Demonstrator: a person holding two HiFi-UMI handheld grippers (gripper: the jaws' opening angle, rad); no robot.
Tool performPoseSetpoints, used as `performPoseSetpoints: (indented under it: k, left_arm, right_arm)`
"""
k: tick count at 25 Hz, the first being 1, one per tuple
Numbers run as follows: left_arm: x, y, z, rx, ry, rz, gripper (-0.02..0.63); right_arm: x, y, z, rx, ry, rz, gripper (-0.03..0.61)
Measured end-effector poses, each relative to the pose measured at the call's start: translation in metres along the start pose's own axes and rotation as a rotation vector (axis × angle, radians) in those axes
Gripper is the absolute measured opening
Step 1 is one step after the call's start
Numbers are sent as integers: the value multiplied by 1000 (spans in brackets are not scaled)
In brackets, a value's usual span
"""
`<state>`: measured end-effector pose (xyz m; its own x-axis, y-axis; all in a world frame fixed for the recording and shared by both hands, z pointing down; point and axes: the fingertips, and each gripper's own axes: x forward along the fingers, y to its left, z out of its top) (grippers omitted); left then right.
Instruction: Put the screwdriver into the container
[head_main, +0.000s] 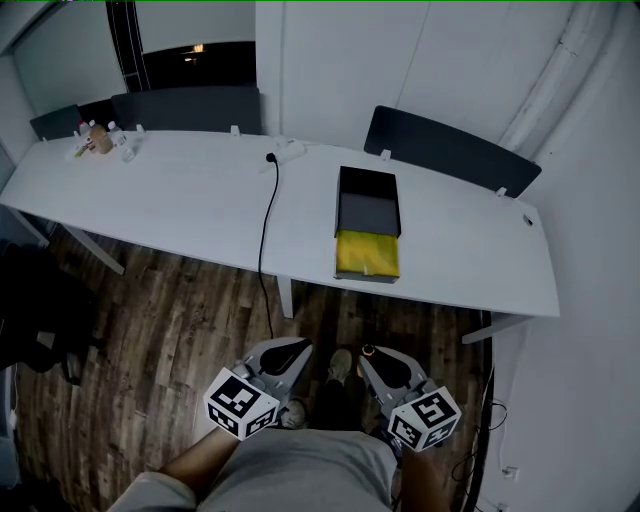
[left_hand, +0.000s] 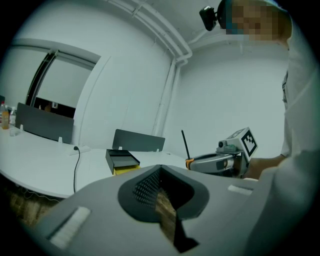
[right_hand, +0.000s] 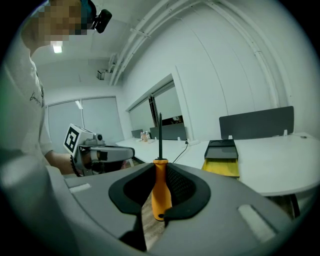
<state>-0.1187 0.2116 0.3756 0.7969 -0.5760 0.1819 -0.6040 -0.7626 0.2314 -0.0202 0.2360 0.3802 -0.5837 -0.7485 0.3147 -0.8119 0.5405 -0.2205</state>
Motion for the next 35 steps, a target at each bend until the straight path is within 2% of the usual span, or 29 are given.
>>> performPoseSetpoints:
  k: [15,35]
  left_arm:
    - [50,40,7,-9,-2,41,0]
    - [203,111,59,-40,1,105,0]
  right_arm:
    - [44,-54,16,-5,-8,32,86]
    - [125,-205,81,-56,57,106,86]
